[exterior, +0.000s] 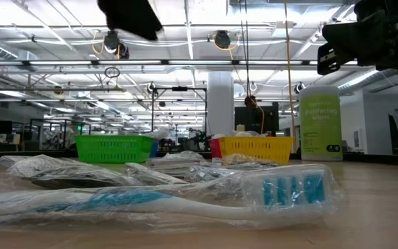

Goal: Pick & Place Travel size toiletries
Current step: Put the black hairbrush into the green bin

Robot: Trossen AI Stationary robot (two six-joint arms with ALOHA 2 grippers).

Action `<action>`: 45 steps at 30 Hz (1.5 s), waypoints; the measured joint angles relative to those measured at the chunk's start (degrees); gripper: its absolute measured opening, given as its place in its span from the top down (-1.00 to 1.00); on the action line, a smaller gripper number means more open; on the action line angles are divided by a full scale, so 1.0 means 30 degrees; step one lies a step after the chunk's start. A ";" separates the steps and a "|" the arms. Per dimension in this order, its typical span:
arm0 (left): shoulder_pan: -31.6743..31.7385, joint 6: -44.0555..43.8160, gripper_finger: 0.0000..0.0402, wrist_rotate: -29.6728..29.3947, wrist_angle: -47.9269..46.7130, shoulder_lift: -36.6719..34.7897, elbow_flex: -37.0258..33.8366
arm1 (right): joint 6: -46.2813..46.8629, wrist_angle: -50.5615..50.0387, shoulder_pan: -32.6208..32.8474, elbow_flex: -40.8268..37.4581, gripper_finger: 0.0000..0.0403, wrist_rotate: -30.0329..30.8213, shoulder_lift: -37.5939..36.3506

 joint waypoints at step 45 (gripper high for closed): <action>0.5073 -0.1232 0.17 0.5223 0.4004 1.0283 0.0015 | 0.0004 0.0014 -0.0002 0.0006 1.00 -0.0002 -0.0004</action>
